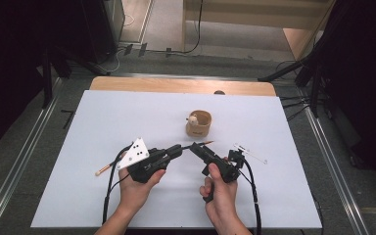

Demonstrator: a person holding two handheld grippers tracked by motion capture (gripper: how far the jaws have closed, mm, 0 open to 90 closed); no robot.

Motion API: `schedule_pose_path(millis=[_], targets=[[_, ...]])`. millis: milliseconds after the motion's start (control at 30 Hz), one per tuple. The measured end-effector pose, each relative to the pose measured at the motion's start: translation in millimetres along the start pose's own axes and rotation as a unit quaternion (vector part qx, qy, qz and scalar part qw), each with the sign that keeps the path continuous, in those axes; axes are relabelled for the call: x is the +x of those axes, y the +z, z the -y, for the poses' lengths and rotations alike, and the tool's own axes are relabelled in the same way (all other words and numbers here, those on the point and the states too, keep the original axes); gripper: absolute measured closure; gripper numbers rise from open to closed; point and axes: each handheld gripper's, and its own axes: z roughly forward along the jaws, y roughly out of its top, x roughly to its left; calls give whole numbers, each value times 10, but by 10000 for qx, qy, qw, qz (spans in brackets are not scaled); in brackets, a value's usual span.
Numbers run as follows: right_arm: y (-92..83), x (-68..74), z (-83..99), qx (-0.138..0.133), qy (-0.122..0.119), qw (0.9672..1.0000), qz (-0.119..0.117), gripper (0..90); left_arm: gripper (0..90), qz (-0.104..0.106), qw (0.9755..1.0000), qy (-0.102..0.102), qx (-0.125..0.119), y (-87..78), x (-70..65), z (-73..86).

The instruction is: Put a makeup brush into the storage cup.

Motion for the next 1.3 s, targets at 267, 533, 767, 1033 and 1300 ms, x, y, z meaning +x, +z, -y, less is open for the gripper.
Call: schedule_pose_path(millis=[267,533,767,1033,1300], targets=[[0,-59,-39,-52,281,9996,22,360,866,38,10000,61,2,19,-29,20],[10,-132,-64,-33,580,9983,-79,473,865,95,9999,125,15,41,-56,33],[4,-210,-80,-67,846,9954,-455,704,865,89,9997,175,156,68,-78,51],[-79,-161,-159,-249,22,9974,-669,843,523,26,9984,-198,536,112,-12,80],[-116,-72,-221,-360,-978,9939,-348,844,11,140,9961,-327,813,82,50,100]])
